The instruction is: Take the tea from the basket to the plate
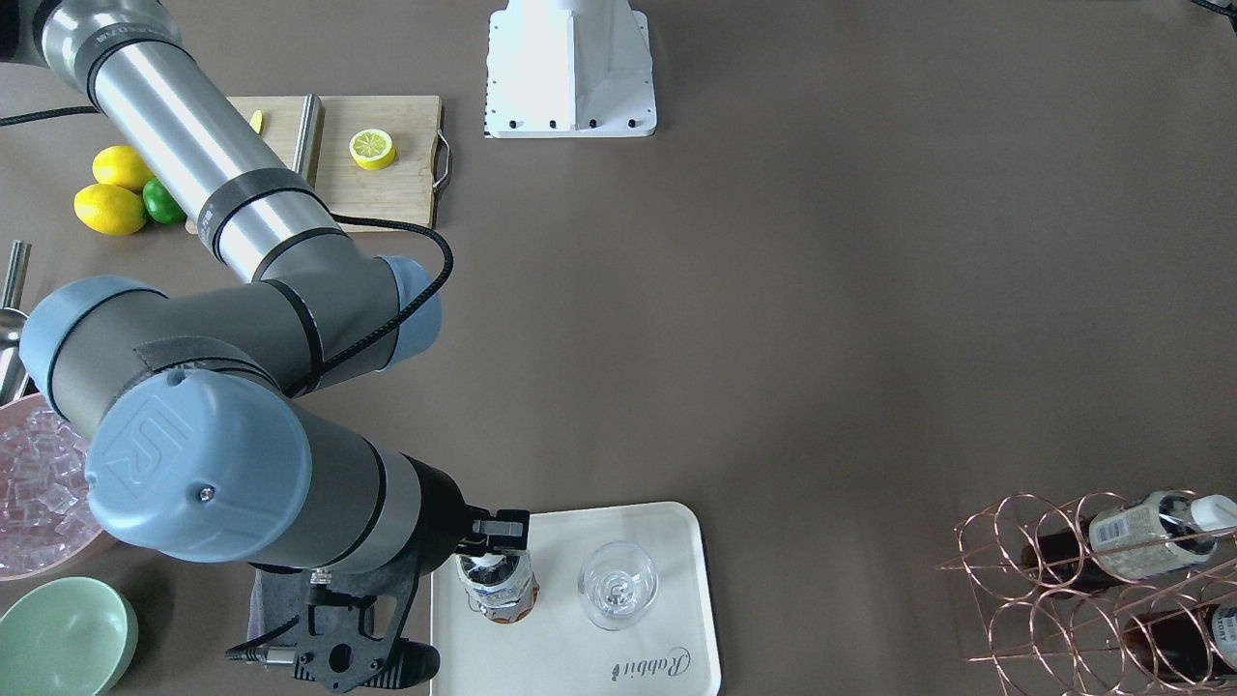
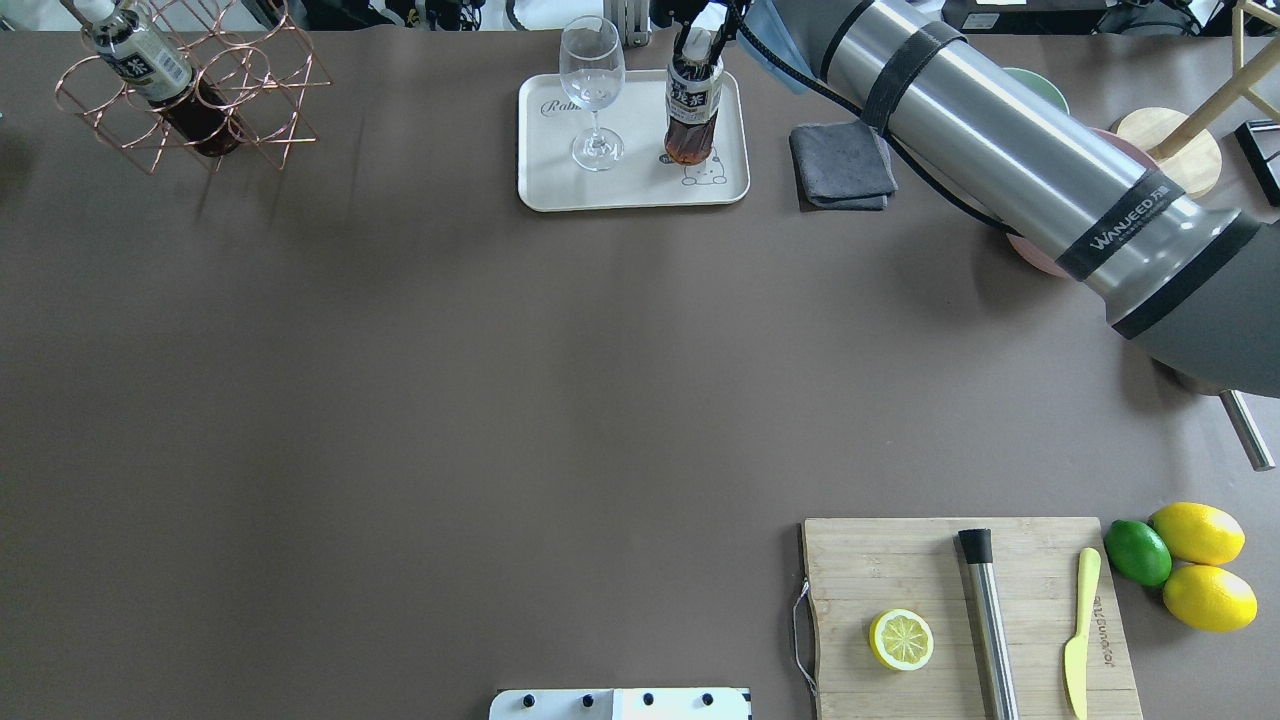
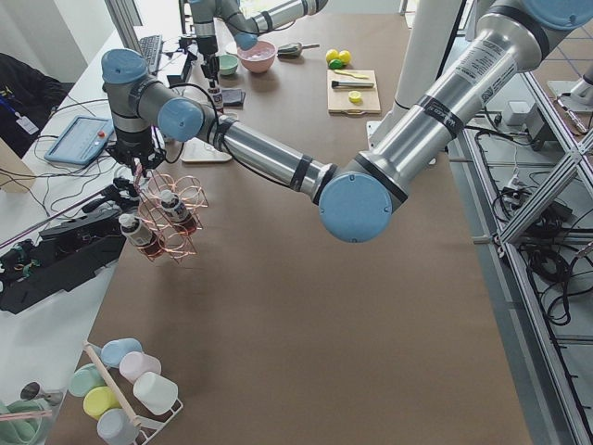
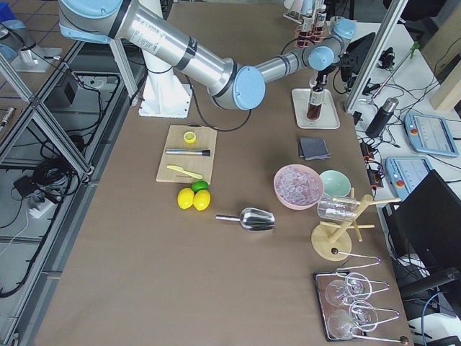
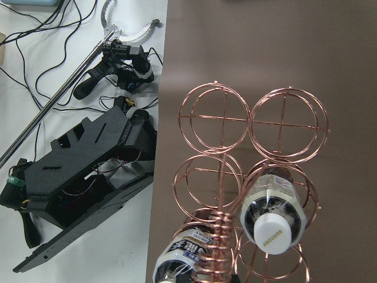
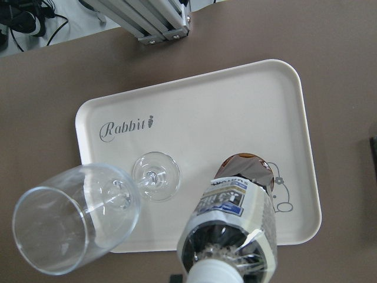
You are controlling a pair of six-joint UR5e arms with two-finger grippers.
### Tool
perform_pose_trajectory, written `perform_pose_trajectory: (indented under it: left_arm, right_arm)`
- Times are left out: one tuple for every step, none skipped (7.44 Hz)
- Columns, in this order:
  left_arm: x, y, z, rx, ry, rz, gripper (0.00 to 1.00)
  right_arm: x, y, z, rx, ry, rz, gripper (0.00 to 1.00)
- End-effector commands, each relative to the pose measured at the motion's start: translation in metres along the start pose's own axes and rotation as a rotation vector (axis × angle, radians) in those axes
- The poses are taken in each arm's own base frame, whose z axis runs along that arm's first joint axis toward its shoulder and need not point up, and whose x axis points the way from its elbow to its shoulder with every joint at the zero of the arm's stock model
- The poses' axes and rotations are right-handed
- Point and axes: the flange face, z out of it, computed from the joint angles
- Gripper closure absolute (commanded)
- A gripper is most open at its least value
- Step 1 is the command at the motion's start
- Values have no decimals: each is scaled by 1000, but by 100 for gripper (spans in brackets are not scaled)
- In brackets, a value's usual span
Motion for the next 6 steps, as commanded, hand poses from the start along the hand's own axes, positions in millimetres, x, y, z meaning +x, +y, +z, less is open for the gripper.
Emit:
perform_pose_trajectory:
  left_arm:
    - [0, 1, 13, -12, -1, 5, 100]
    - [3, 9, 18, -17, 7, -3, 100]
    - [7, 16, 23, -21, 15, -9, 100]
    - [8, 18, 25, -23, 18, -12, 100]
    - [8, 19, 25, -24, 19, -17, 100]
    - [7, 20, 28, -27, 24, -23, 100]
  right_arm:
    - [0, 3, 9, -1, 9, -3, 100]
    - [0, 4, 10, 2, 14, -3, 71]
    - [0, 3, 9, 4, 13, -2, 46]
    - [0, 3, 7, 6, 12, -3, 5]
    - [-6, 6, -1, 12, 0, -16, 1]
    - [-15, 13, -15, 19, -19, -31, 1]
